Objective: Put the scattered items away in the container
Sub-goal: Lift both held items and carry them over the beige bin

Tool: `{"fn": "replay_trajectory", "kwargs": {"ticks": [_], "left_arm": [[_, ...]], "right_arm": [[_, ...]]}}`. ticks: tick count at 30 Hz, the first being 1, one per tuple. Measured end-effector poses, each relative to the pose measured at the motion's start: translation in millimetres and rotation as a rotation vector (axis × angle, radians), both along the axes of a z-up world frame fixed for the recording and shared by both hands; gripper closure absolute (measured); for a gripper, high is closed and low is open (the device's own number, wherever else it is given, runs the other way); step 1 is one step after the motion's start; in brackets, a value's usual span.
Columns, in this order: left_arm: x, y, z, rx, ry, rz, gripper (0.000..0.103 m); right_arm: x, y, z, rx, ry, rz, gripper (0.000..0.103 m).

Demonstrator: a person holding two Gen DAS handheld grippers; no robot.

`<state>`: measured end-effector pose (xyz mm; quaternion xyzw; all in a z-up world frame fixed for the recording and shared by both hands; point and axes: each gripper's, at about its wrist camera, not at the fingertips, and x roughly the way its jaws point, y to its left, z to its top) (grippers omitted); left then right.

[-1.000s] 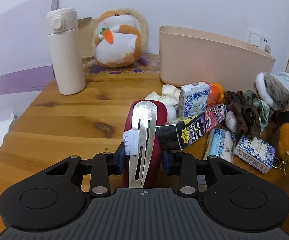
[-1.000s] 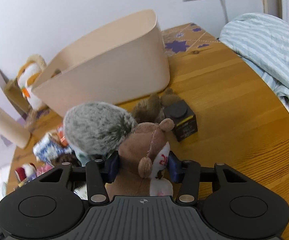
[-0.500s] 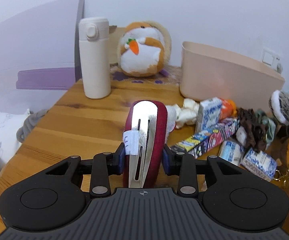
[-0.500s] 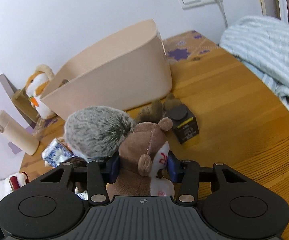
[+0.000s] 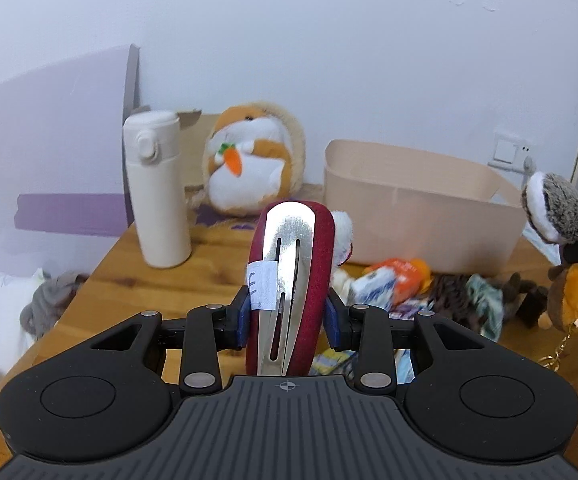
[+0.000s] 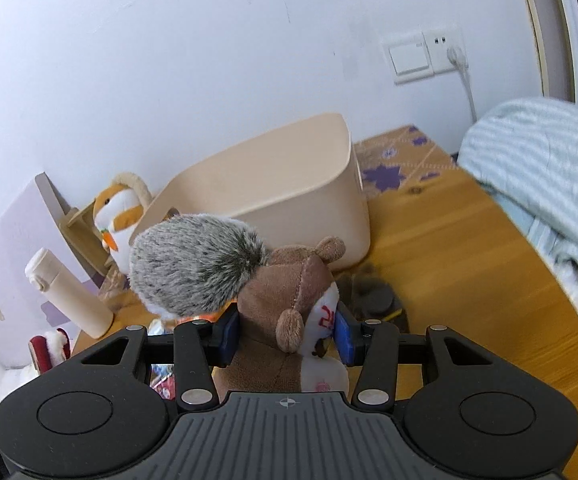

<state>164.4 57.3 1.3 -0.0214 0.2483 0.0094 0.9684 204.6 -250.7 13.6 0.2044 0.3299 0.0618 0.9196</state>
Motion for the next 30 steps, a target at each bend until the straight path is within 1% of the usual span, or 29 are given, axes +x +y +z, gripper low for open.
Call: {"fn": "replay_trajectory", "kwargs": {"ticks": [2, 7, 9, 15, 20, 23, 26, 30], "left_arm": [[3.9, -3.7, 6.1, 0.002, -0.013, -0.006, 0.067], [12.7, -11.0, 22.5, -0.026, -0.057, -0.012, 0.067], [19.2, -15.3, 29.1, -0.026, -0.072, -0.018, 0.067], [48.0, -27.3, 47.6, -0.035, -0.120, -0.003, 0.067], [74.6, -38.5, 61.0, -0.014, -0.164, 0.002, 0.067], [90.9, -42.5, 68.3, -0.023, -0.186, -0.004, 0.067], [106.9, -43.7, 72.0, -0.056, -0.195, -0.010, 0.067], [126.6, -54.2, 73.2, -0.037, -0.225, -0.010, 0.067]], "right_arm": [[1.4, -2.8, 6.8, -0.004, -0.017, -0.001, 0.059], [7.8, -8.1, 19.1, -0.004, -0.051, -0.004, 0.058], [10.7, -9.5, 24.0, -0.004, -0.064, -0.005, 0.058], [23.7, -11.3, 42.1, -0.013, -0.114, -0.019, 0.058], [39.8, -13.8, 55.9, -0.002, -0.139, -0.035, 0.058], [50.3, -13.4, 63.5, 0.000, -0.157, -0.042, 0.058], [60.9, -9.9, 69.6, -0.009, -0.174, -0.045, 0.058], [76.9, -3.0, 77.1, -0.009, -0.210, -0.048, 0.058]]}}
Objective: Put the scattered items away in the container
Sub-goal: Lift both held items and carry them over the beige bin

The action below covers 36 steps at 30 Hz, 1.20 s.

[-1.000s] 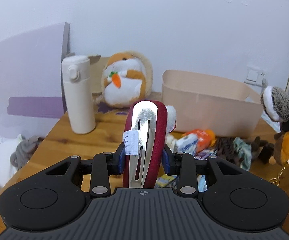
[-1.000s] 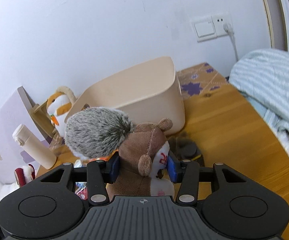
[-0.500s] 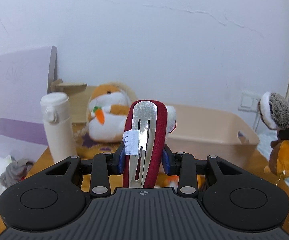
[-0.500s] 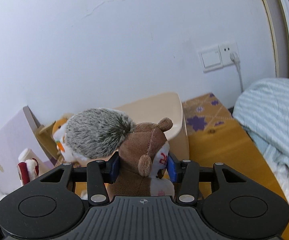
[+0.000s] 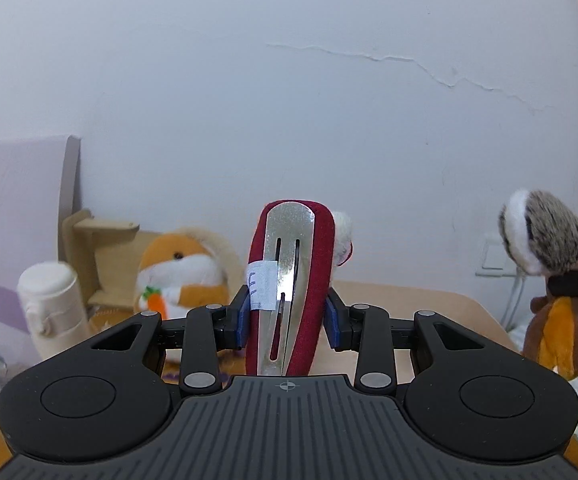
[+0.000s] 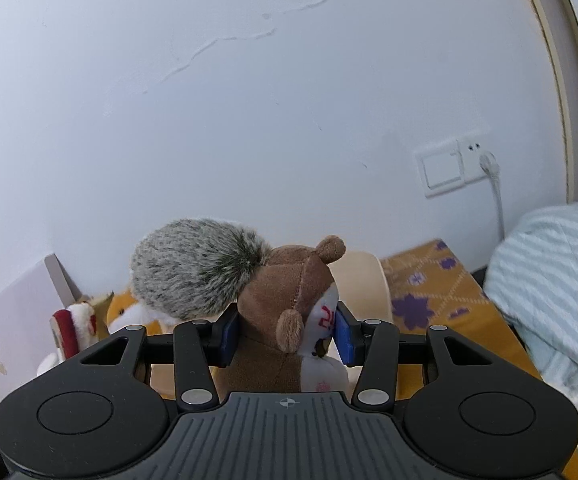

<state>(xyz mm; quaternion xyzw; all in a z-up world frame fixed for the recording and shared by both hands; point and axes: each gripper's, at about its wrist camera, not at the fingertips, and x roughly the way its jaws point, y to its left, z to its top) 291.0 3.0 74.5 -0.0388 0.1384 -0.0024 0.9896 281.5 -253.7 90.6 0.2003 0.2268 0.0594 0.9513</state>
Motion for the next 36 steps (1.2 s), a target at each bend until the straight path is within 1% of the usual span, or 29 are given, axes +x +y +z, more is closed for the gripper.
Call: {"fn": "replay_trajectory", "kwargs": {"ticks": [4, 7, 10, 13, 16, 19, 22, 26, 28, 31, 36], "left_arm": [[23.9, -11.4, -3.0, 0.018, -0.002, -0.015, 0.067], [45.5, -21.1, -8.8, 0.044, 0.023, -0.021, 0.066], [70.8, -31.5, -21.2, 0.074, 0.089, -0.031, 0.066], [90.9, -40.9, -35.9, 0.101, 0.155, -0.037, 0.066], [103.3, -50.1, -50.4, 0.132, 0.205, -0.047, 0.066], [112.7, -56.7, -61.8, 0.144, 0.244, -0.058, 0.066], [118.0, -59.4, -69.1, 0.138, 0.262, -0.059, 0.066], [125.7, -61.8, -74.8, 0.140, 0.279, -0.064, 0.066], [128.2, -64.3, -77.0, 0.149, 0.290, -0.064, 0.066], [131.3, -66.9, -81.2, 0.158, 0.318, -0.072, 0.065], [133.2, -66.4, -91.7, 0.168, 0.367, -0.082, 0.063]], "right_arm": [[20.4, 9.5, 0.4, -0.035, -0.050, -0.031, 0.058], [38.1, 14.6, -6.9, -0.077, -0.070, -0.058, 0.058], [58.6, 15.0, -21.1, -0.098, -0.034, -0.078, 0.058], [76.3, 10.6, -35.5, -0.086, 0.019, -0.085, 0.058], [88.2, 6.1, -48.7, -0.077, 0.053, -0.102, 0.058], [97.5, 5.5, -58.8, -0.067, 0.074, -0.098, 0.058], [106.9, 4.5, -56.5, -0.063, 0.055, -0.105, 0.058], [108.0, 6.4, -35.1, -0.091, -0.004, -0.113, 0.059], [109.1, 10.1, -29.7, -0.112, -0.007, -0.112, 0.059], [114.2, 14.2, -34.4, -0.141, 0.021, -0.106, 0.059], [128.0, 16.7, -57.7, -0.166, 0.149, -0.065, 0.059]]}}
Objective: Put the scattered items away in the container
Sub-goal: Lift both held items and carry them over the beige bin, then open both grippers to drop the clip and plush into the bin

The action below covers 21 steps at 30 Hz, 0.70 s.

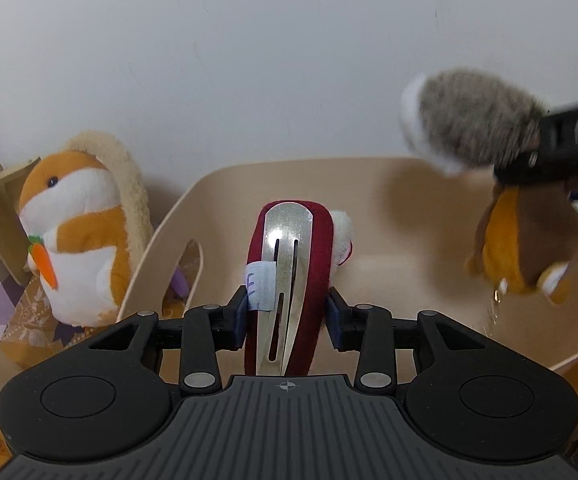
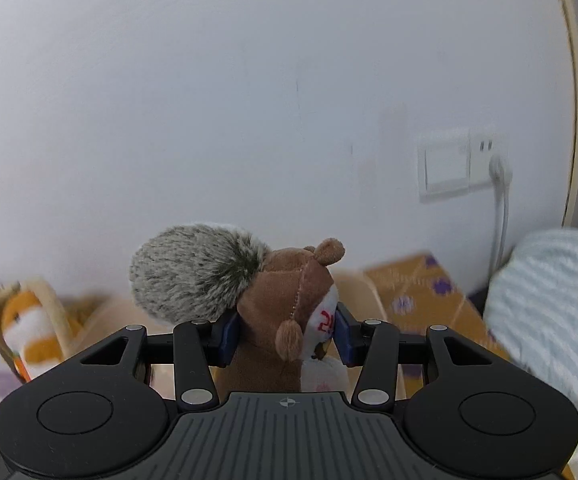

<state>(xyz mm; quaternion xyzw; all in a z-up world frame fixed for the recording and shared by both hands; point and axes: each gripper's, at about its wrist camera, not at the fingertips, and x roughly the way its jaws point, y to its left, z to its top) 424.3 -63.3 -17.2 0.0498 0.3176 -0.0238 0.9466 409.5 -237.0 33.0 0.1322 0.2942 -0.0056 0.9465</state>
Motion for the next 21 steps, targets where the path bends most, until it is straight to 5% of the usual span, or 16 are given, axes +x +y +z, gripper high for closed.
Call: {"fn": "replay_trajectory", "kwargs": {"ticks": [6, 9, 13, 21], "left_arm": [[1.7, -0.1, -5.5, -0.014, 0.023, -0.014, 0.060], [1.1, -2.4, -6.9, -0.001, 0.015, -0.031, 0.049], [-6.1, -5.8, -3.9, 0.009, -0.023, -0.040, 0.030], [-21.8, 7.8, 10.9, -0.131, -0.011, -0.053, 0.023]], "right_arm": [[7.1, 7.2, -22.5, -0.055, 0.124, 0.042, 0.058], [4.1, 12.3, -28.3, -0.114, 0.138, 0.062, 0.051], [-10.0, 17.7, -24.4, -0.184, 0.110, 0.070, 0.031], [-45.7, 10.2, -0.6, -0.224, -0.037, 0.079, 0.011]]}}
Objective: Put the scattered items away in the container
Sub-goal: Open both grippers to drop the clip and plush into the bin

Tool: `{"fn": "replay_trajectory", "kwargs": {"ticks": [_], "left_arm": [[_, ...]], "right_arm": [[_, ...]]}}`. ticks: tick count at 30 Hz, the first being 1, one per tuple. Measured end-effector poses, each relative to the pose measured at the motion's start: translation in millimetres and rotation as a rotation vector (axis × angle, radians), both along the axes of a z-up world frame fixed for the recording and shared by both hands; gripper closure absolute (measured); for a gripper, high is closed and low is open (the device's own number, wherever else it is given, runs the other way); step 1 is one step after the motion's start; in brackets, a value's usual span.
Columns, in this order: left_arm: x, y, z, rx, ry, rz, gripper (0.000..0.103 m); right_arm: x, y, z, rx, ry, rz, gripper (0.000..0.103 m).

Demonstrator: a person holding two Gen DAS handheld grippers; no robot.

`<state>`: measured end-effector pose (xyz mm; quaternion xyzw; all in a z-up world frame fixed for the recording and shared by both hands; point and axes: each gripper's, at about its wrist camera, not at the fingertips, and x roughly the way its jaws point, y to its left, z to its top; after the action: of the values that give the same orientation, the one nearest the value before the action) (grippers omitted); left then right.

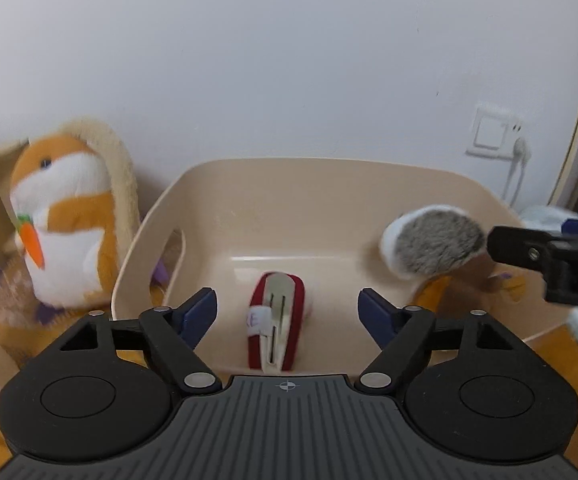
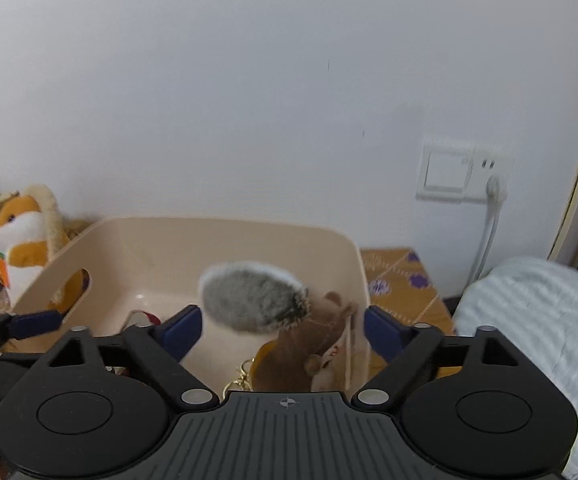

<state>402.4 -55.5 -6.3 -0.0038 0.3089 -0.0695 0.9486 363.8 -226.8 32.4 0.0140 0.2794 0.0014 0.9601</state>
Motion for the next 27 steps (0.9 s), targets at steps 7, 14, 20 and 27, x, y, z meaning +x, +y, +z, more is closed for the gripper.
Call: {"fn": "replay_trajectory", "kwargs": {"ticks": [7, 14, 20, 27], "left_arm": [[-36.3, 13.2, 14.8, 0.138, -0.098, -0.009, 0.020], [-72.5, 39.2, 27.5, 0.132, -0.125, -0.006, 0.020], [-110.0, 58.4, 31.3, 0.098, -0.159, 0.013, 0.020], [-150.2, 70.4, 19.3, 0.106, -0.179, 0.003, 0.020]], "right_arm": [[-44.5, 7.9, 4.2, -0.163, -0.153, 0.036, 0.000], [-80.3, 22.5, 9.7, -0.222, -0.193, 0.081, 0.000], [-120.2, 34.5, 11.2, -0.242, -0.204, 0.099, 0.000], [-155.3, 34.3, -7.6, -0.211, -0.161, 0.122, 0.000]]}}
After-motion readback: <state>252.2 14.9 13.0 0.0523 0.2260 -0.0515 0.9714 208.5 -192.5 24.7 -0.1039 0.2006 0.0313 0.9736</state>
